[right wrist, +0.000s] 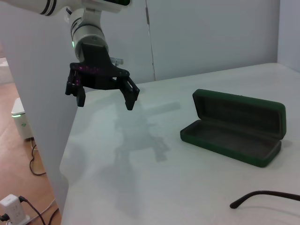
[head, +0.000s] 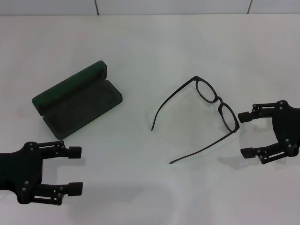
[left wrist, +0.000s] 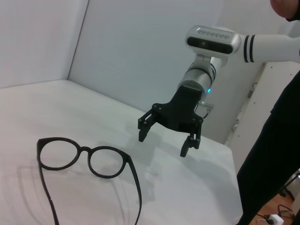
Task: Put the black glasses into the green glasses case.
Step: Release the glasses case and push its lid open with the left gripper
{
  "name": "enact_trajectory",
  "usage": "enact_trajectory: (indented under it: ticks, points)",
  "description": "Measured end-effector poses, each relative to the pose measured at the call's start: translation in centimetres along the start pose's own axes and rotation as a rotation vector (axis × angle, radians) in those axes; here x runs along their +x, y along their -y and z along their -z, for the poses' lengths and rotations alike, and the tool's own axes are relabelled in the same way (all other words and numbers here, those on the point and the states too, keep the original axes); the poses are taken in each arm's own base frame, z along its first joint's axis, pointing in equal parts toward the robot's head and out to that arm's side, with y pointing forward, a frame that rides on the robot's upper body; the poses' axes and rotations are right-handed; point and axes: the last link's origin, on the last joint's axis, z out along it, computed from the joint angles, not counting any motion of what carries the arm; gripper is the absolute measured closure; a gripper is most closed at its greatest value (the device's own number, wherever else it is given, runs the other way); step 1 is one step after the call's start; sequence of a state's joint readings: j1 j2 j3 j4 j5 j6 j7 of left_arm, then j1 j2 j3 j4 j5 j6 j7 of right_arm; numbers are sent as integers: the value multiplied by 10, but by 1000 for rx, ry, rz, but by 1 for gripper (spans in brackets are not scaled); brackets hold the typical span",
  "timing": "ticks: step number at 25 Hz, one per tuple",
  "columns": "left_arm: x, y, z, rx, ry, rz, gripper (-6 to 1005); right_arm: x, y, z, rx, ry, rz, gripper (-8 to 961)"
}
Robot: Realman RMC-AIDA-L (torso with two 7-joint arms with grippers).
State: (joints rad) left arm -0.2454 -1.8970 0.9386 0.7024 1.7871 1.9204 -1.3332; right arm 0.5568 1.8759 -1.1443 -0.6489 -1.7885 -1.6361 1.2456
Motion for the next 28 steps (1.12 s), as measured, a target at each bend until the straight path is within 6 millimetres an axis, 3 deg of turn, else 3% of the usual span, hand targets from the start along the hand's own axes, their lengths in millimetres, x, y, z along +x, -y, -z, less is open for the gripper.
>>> enact_trajectory:
  ticks: [14, 21, 28]
  points:
    - [0, 1, -1, 6, -2, -1, 137, 2, 1, 2, 12, -4, -3, 83]
    - [26, 11, 13, 122, -66, 22, 139, 3, 0, 3, 14, -6, -7, 83]
    - [71, 25, 29, 313, -47, 41, 142, 3, 0, 3, 16, -4, -9, 84]
